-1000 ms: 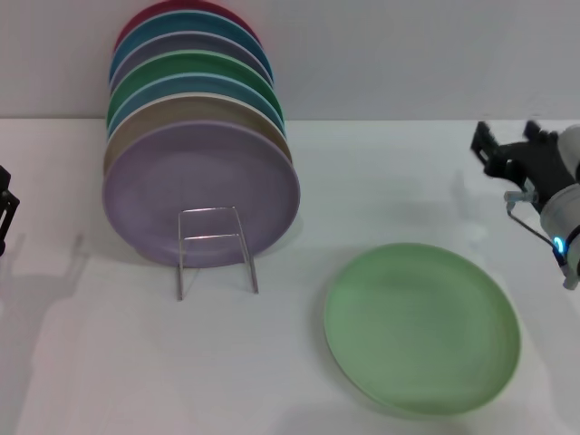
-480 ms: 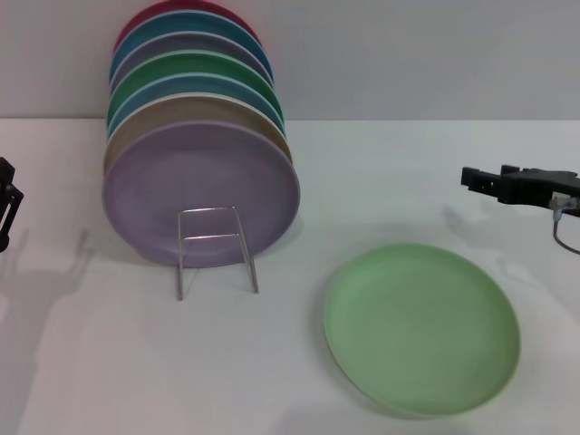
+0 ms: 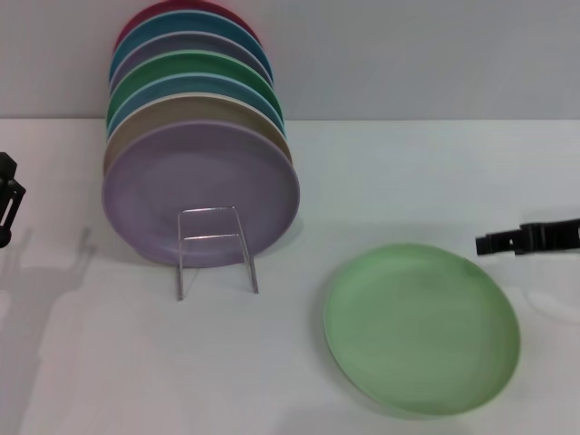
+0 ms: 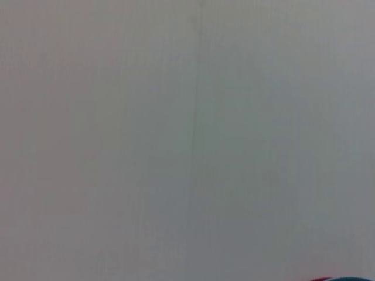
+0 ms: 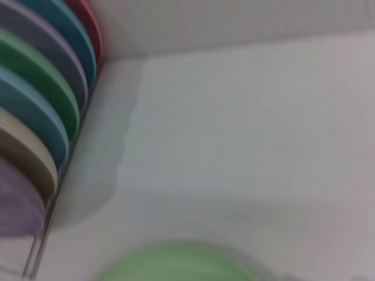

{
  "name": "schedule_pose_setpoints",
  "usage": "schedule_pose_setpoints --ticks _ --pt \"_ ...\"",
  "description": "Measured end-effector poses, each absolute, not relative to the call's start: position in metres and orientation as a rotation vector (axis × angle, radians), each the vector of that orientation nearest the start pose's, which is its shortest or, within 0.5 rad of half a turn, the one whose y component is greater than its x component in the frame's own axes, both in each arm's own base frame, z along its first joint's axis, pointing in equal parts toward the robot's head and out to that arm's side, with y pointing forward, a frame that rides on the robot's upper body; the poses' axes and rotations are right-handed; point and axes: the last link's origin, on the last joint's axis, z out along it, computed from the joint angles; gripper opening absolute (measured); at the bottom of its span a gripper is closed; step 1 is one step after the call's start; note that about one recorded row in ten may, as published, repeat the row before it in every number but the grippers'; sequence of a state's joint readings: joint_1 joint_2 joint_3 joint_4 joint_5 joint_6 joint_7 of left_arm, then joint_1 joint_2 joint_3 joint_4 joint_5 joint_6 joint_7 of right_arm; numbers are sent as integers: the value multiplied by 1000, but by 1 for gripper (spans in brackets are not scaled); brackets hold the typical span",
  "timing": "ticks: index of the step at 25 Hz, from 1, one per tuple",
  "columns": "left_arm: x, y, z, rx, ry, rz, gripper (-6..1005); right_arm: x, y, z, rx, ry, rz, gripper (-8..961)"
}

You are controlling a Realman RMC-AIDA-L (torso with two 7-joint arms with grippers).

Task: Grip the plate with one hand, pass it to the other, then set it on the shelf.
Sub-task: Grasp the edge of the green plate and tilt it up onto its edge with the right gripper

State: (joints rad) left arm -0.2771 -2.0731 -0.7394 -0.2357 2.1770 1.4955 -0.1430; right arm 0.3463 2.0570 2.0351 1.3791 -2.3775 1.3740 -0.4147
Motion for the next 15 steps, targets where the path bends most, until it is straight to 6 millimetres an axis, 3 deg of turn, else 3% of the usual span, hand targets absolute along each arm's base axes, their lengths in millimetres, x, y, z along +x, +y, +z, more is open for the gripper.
schedule_pose_setpoints --ticks 9,15 --pt "-325 276 9 -1422 -422 -905 791 272 341 54 -2117 1658 -73 649" --pt "-325 276 9 -1422 -423 -906 789 277 344 45 -2122 1688 -95 642"
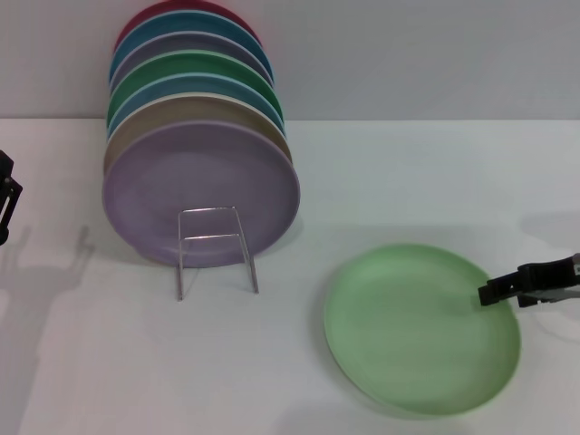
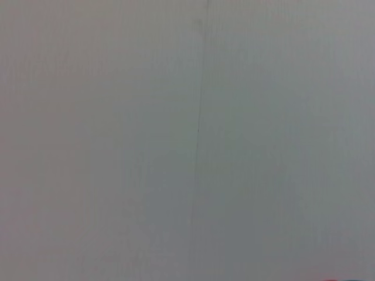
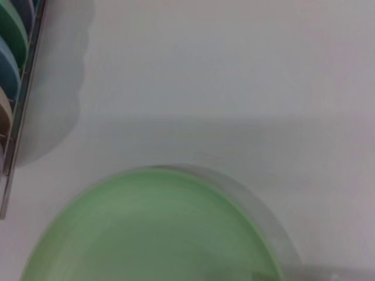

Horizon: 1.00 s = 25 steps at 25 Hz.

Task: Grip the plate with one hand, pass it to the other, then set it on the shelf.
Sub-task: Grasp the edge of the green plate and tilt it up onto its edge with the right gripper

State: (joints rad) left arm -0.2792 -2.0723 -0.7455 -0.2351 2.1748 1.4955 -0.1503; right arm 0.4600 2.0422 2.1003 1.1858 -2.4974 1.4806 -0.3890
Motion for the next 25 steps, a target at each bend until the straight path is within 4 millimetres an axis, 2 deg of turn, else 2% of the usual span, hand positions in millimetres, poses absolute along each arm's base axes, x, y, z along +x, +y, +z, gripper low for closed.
schedule_pose_setpoints --ticks 16,25 --pt "-325 275 10 -1419 -424 -910 785 284 347 31 -2142 1703 -194 625" --pt "-326 274 10 -1419 -422 -908 782 284 346 30 -2139 1714 -202 307"
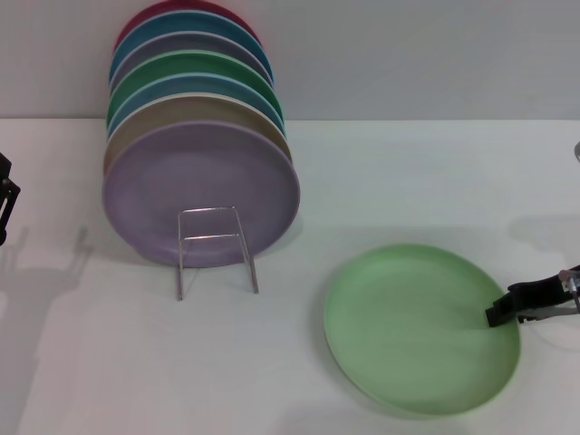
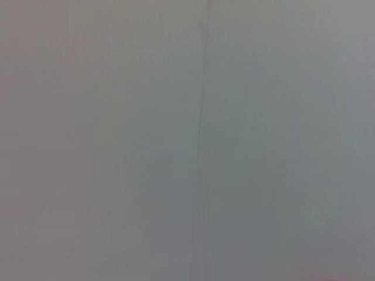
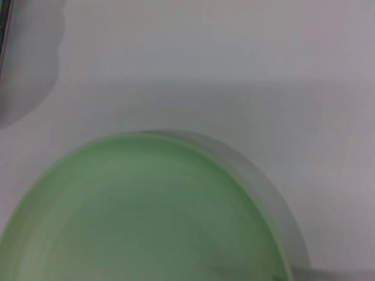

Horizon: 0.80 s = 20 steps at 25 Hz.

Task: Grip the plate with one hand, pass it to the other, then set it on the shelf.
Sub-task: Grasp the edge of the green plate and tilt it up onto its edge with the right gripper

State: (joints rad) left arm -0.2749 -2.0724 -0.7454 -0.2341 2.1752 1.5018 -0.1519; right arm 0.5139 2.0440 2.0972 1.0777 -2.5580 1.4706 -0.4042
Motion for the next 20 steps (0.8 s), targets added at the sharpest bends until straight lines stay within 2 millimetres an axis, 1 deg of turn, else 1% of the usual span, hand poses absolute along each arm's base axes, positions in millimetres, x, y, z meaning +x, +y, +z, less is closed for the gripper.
schedule_pose_setpoints --ticks 2,8,15,20 --pt "-326 274 10 -1419 -422 -907 781 284 346 29 -2144 1710 -204 232" --pt "-326 275 10 -1421 -424 -904 780 283 346 28 -2150 1701 -208 153" --pt "-327 274 11 -1418 -421 -905 777 285 346 30 -2160 1672 -203 103" --pt "-327 273 11 -1417 -422 -905 776 283 349 38 -2144 1622 -163 56"
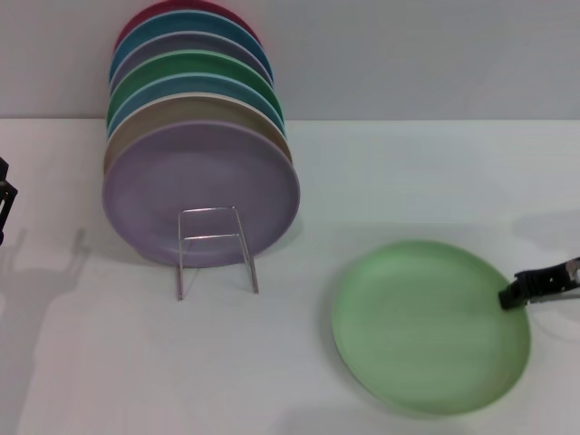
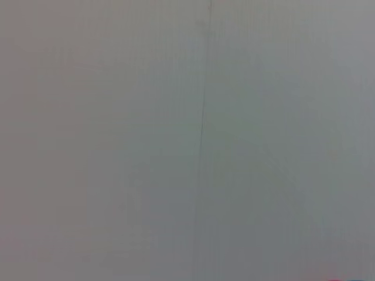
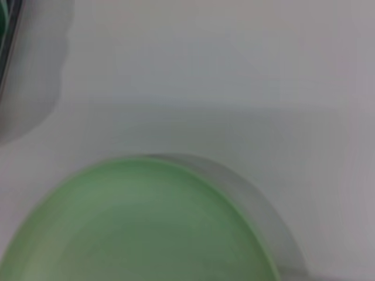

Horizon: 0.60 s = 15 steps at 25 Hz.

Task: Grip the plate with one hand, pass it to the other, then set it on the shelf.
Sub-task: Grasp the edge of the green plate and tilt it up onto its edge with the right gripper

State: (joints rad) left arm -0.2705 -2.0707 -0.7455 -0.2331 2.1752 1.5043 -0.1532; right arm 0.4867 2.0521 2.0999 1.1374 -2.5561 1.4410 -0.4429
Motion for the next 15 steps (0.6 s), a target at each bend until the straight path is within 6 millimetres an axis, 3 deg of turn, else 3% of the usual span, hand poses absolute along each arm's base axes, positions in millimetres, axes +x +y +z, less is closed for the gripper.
schedule_pose_setpoints --ticks 15 --pt "-327 271 12 -1413 -416 -911 772 258 364 86 -2046 1251 122 26"
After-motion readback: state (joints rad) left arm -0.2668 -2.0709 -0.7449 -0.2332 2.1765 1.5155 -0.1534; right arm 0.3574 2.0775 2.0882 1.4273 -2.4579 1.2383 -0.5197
